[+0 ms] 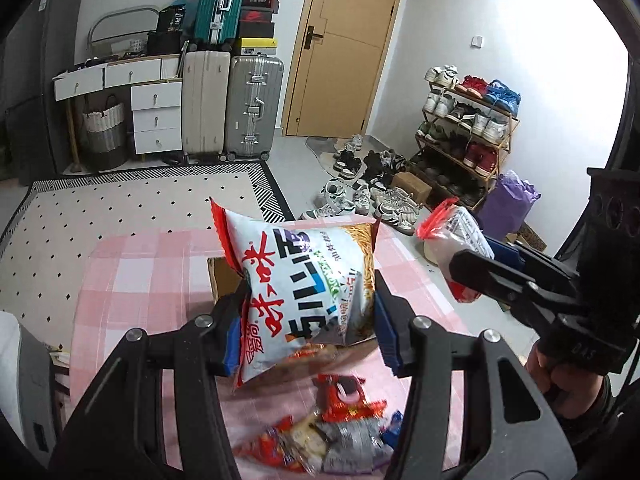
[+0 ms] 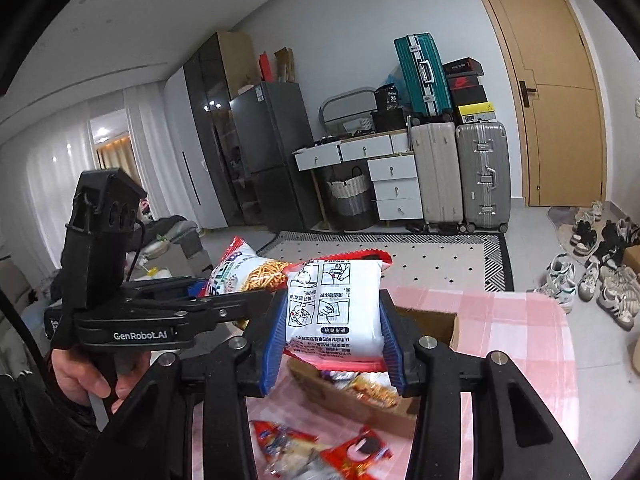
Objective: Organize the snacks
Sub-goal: 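Lift and carry both held snack packs over the cardboard box, then open both grippers to drop the noodle bag and wafer pack into the box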
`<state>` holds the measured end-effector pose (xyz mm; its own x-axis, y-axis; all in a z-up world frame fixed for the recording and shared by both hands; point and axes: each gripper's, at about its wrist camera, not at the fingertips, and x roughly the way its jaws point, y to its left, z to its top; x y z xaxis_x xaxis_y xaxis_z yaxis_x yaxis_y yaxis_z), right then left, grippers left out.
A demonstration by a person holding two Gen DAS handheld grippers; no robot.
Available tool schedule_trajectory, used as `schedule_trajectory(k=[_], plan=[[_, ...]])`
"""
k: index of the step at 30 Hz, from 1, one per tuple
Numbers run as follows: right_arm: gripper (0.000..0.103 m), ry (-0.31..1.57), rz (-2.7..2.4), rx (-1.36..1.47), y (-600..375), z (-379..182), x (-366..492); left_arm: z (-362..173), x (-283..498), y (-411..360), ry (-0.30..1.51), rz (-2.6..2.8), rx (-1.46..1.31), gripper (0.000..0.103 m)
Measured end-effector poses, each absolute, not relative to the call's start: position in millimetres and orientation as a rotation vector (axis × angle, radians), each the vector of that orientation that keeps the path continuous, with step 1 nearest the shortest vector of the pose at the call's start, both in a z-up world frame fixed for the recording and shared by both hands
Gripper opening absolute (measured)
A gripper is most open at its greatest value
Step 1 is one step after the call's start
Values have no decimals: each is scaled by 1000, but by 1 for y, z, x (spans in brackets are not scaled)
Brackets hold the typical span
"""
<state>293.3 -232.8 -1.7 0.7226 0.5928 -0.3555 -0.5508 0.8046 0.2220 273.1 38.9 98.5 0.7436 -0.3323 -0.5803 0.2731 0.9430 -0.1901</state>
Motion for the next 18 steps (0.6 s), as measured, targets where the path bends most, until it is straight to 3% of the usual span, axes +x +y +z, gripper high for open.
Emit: schedule_trajectory(k=[7,18], plan=[[42,475,616,56,-217,-9,354,73,352,33,708,-311,-103,50],[43,611,602,31,-198,-71,439,-1,431,32,832,-328,-132,51]])
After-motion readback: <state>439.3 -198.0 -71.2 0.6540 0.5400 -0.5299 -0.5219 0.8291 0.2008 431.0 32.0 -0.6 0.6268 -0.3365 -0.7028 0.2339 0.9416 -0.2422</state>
